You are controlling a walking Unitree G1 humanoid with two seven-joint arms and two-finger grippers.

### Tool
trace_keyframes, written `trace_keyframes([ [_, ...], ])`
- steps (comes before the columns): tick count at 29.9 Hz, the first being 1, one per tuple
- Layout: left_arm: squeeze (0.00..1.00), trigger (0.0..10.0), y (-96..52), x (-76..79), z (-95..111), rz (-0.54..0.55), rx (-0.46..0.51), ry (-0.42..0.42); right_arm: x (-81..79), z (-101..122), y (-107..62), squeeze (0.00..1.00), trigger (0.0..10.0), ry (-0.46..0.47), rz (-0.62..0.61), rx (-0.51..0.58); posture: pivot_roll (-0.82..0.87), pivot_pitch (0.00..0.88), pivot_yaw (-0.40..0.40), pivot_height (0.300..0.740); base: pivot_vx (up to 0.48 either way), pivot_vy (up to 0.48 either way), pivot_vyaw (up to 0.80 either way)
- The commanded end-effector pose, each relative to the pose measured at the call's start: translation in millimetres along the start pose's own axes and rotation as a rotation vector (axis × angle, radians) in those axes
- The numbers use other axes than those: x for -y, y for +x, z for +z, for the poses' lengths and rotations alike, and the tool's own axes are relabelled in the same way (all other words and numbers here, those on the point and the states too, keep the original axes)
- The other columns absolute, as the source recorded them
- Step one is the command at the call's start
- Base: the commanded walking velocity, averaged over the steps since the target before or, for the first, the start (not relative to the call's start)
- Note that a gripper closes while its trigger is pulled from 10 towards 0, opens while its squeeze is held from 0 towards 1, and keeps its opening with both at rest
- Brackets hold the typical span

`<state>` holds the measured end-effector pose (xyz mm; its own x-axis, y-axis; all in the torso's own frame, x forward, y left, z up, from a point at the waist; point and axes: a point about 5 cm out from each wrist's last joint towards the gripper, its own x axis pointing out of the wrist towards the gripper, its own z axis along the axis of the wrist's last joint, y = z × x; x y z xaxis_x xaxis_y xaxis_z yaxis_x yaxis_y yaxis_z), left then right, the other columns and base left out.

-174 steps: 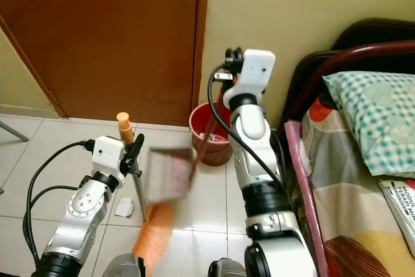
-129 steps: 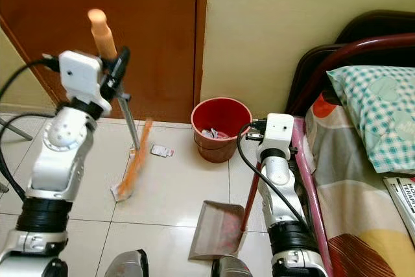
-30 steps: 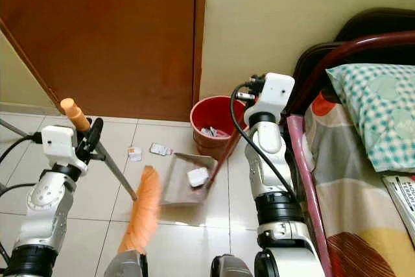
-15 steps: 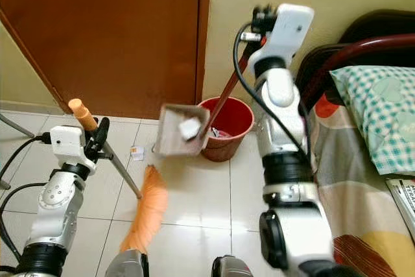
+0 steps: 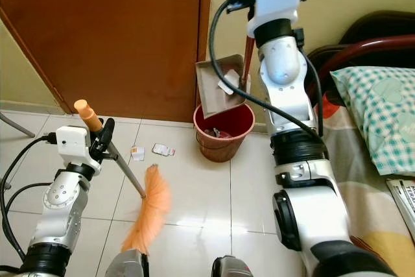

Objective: Sweep floor

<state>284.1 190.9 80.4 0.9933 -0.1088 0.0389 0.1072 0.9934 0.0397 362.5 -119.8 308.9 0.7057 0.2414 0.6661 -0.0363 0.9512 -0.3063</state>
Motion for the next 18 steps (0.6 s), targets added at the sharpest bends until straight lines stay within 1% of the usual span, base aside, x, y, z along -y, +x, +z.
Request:
trace_keyframes([
  [1,0.00,10.0,-0.3,7.3,-8.7,-0.019,-0.048,-0.024,-3.2,9.1,-0.3,0.00,10.0,-0.083,0.038,0.084,0.03,0.067,-0.044,0.740,0.000,0.000,0.00],
  [2,0.00,10.0,-0.2,8.0,-8.7,-0.021,-0.048,-0.025,-7.1,6.8,-3.6,0.00,10.0,-0.098,0.058,0.086,0.03,0.067,-0.044,0.740,0.000,0.000,0.00],
  [3,0.00,10.0,0.2,8.9,-8.6,-0.023,-0.047,-0.025,-14.5,1.1,-10.1,0.00,10.0,-0.112,0.093,0.080,0.03,0.067,-0.044,0.740,0.000,0.000,0.00],
  [4,0.00,10.0,0.4,9.0,-8.6,-0.023,-0.047,-0.025,-16.5,-0.7,-12.0,0.00,10.0,-0.114,0.102,0.078,0.03,0.067,-0.044,0.740,0.000,0.000,0.00],
  [7,0.00,10.0,1.6,9.6,-8.1,-0.024,-0.047,-0.025,-31.7,-12.2,-26.6,0.00,10.0,-0.133,0.173,0.052,0.02,0.069,-0.043,0.740,0.000,0.000,0.00],
  [9,0.00,10.0,1.8,9.5,-8.0,-0.024,-0.047,-0.025,-36.7,-15.1,-30.5,0.00,10.0,-0.149,0.208,0.050,0.02,0.069,-0.043,0.740,0.000,0.000,0.00],
  [10,0.00,10.0,2.0,9.3,-8.0,-0.024,-0.046,-0.025,-43.6,-18.3,-36.2,0.00,10.0,-0.166,0.254,0.051,0.02,0.069,-0.043,0.740,0.000,0.000,0.00],
  [11,0.00,10.0,2.1,9.2,-8.1,-0.024,-0.047,-0.025,-46.3,-19.2,-38.4,0.00,10.0,-0.175,0.272,0.054,0.02,0.069,-0.043,0.740,0.000,0.000,0.00],
  [16,0.00,10.0,2.8,8.9,-7.8,-0.022,-0.046,-0.023,-51.1,-17.5,-40.3,0.00,10.0,-0.202,0.299,0.083,0.02,0.073,-0.045,0.740,0.000,0.000,0.00],
  [17,0.00,10.0,3.1,9.1,-7.6,-0.022,-0.045,-0.023,-51.5,-15.1,-39.1,0.00,10.0,-0.207,0.299,0.098,0.02,0.073,-0.045,0.740,0.000,0.000,0.00],
  [18,0.00,10.0,3.7,9.5,-7.3,-0.023,-0.043,-0.023,-50.2,-7.2,-34.0,0.00,10.0,-0.204,0.283,0.132,0.02,0.073,-0.045,0.740,0.000,0.000,0.00],
])
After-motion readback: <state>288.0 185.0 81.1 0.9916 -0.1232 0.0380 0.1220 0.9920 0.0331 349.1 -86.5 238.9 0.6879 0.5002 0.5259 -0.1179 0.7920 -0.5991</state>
